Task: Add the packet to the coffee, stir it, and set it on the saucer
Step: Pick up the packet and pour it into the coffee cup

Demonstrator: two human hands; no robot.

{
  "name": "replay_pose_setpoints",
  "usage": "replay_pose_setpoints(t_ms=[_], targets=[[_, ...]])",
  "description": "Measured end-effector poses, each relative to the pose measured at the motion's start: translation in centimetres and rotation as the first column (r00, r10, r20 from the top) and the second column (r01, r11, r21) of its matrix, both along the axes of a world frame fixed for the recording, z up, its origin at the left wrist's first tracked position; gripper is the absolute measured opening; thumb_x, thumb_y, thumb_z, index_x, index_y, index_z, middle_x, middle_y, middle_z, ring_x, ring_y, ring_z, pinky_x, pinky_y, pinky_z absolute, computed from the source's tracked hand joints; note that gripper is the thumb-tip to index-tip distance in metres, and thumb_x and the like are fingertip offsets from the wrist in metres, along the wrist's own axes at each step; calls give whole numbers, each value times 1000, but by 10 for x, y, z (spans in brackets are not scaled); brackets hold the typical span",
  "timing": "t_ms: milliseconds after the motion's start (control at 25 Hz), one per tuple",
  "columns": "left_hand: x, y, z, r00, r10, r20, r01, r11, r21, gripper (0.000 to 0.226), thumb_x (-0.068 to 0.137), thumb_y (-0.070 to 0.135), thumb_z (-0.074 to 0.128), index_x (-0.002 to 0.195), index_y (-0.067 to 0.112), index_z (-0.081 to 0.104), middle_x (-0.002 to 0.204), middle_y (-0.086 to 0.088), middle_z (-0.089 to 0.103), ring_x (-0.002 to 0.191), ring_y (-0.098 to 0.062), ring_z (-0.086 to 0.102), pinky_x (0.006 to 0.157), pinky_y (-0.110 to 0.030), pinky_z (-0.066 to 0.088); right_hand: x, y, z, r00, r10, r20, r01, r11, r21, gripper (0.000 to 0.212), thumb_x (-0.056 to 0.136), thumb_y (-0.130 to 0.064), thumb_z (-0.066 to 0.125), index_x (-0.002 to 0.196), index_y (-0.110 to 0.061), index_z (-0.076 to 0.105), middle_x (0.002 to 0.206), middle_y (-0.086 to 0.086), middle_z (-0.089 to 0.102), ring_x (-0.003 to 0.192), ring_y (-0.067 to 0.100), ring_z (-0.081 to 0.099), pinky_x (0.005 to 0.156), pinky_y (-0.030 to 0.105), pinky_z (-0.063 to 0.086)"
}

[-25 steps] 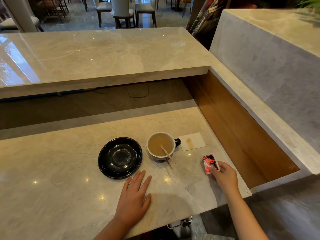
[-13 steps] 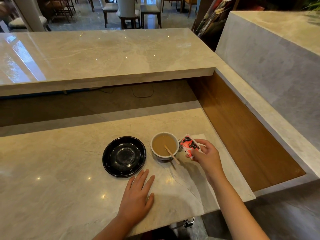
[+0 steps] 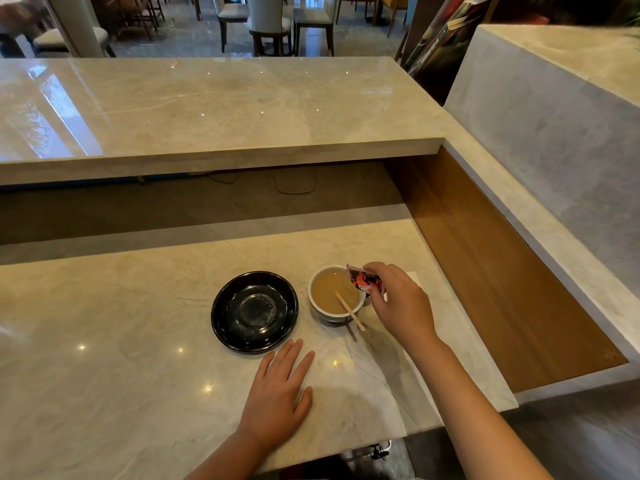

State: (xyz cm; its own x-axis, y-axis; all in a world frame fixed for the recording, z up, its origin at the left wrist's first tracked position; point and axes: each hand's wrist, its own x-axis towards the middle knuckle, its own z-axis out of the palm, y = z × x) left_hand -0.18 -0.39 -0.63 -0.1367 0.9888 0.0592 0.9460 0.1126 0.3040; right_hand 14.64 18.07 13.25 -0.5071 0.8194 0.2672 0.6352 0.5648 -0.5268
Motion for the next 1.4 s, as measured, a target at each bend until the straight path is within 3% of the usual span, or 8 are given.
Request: replay_pose_setpoints(t_ms=[200,640,720,800,920,1040,1280,1400], targets=[[0,0,0,1000,2,-3,-2,1000,-2,56,90,46,40,141,24,42,147,-4,38,136,-18,28,108,-37,13,-1,4,-2,999,14,34,-16,999,42,32,85,-7,57,114,-19,56,103,6,66,85,27,62,62,37,51],[-1,0,0,1000,-1,0,1,1000,-14,56,89,47,40,141,25,42,146,-4,39,134,-19,31,107,-38,15,1,-2,-11,991,-97,-88,88,990,-109,25,86,-8,57,109,-19,60,102,3,67,86,20,60,69,33,52],[-2,0,-1,1000,-4,4,4,1000,-13,56,89,46,40,141,25,42,147,-4,39,135,-19,30,108,-37,14,-1,-4,-12,965,-183,-187,141,966,-216,19,87,-5,55,101,-17,61,95,0,66,84,16,59,66,24,51],[-2,0,-2,1000,-6,15,6,1000,-8,56,89,45,40,142,25,41,148,-3,37,137,-18,26,108,-36,12,-2,-5,-12,889,-328,-320,189,899,-396,14,87,-4,55,93,-15,61,90,-1,65,83,13,60,61,11,46],[-2,0,-3,1000,-9,29,9,1000,-1,56,90,45,40,142,25,41,148,-4,37,137,-19,26,108,-37,13,1,-6,-18,732,-515,-446,134,751,-647,8,86,-5,58,88,-11,61,87,9,69,78,19,64,62,21,48],[-2,1,-1,1000,-18,20,18,1000,-3,56,89,45,40,141,24,43,147,-4,39,135,-20,29,108,-37,14,11,-9,-19,512,-677,-529,-82,575,-814,9,85,-1,58,84,-9,62,85,14,65,70,21,60,57,22,53],[-4,0,-1,999,-33,4,33,999,-3,56,89,45,39,140,22,45,146,-6,40,135,-22,30,108,-37,14,44,-5,-23,198,-825,-529,-387,430,-815,13,86,5,51,83,-6,57,86,14,64,64,13,68,54,17,56],[-4,0,-3,999,-39,3,39,999,-9,57,89,45,39,141,22,43,148,-6,37,136,-21,27,110,-36,11,62,-2,-24,168,-824,-542,-380,453,-806,12,86,1,51,85,-9,59,73,6,72,60,9,68,52,17,55]])
